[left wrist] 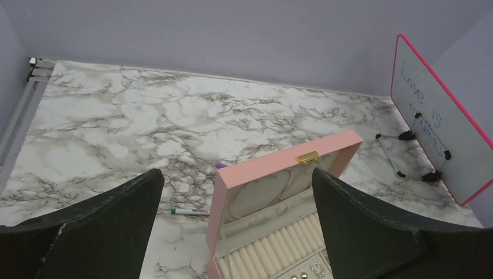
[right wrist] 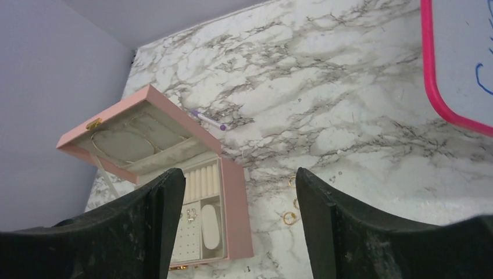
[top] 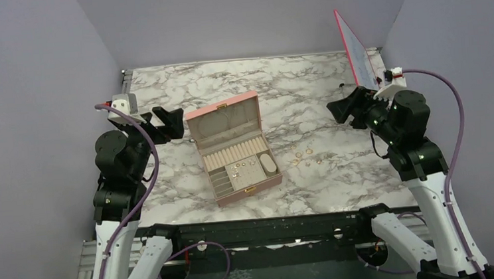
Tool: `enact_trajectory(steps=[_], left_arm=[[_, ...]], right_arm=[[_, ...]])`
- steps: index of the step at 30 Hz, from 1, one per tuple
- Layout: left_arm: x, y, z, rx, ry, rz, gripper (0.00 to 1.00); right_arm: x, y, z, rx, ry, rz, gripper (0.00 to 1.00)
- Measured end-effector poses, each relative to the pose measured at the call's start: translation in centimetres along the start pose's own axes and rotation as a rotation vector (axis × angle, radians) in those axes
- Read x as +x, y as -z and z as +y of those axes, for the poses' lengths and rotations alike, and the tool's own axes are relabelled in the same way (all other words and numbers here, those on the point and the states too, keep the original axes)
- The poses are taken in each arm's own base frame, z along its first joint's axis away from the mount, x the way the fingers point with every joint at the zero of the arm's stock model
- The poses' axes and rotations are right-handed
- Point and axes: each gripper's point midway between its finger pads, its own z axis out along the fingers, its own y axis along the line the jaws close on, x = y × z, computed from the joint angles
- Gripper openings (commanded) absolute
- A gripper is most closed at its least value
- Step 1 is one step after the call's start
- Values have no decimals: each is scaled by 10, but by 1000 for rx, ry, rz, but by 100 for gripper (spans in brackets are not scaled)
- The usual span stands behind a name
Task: Organize the mixed jewelry
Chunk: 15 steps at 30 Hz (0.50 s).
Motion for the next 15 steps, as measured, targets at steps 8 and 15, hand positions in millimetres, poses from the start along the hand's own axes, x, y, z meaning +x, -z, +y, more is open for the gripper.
enact_trajectory(steps=[8,15], left_arm=[[6,-1,-16,60,-8,19,99],[32,-5,-16,87,9,40,99]], right_arm=[[17,12,-16,91,-43,39,96],[57,9,-32,96,-19,133,96]])
